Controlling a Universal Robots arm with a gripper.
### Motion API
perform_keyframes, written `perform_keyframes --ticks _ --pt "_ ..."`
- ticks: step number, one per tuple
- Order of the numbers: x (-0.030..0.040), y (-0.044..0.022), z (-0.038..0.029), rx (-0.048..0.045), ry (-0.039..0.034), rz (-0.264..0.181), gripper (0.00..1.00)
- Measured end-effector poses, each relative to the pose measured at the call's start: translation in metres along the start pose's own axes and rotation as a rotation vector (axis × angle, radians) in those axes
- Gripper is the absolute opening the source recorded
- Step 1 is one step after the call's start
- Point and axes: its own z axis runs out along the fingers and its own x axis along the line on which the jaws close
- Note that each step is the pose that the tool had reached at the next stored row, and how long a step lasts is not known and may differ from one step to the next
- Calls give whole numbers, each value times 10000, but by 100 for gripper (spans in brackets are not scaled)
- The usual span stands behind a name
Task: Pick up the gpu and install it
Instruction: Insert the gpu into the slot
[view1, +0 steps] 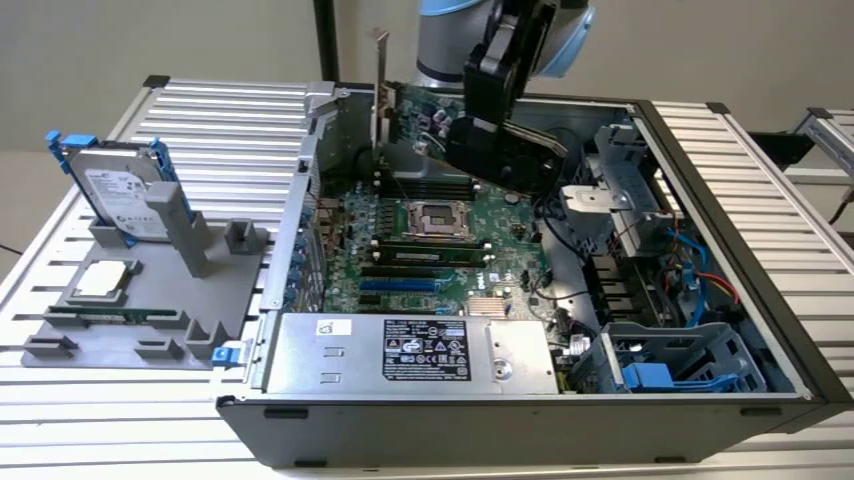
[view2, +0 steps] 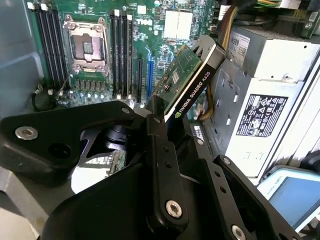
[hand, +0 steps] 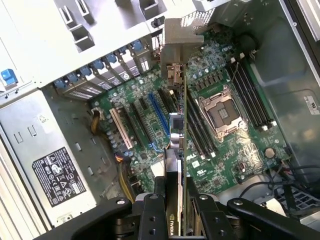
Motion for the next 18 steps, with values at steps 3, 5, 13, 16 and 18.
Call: perform_keyframes --ticks 3,5,13,16,18 --pt "0 0 -1 -1 10 -198 0" --pt "0 0 -1 -2 16 -334 0" --pt "0 0 -2 -5 40 -852 0" --pt "0 0 -2 -6 49 -1043 0" --pt "0 0 -3 -7 55 -1174 0"
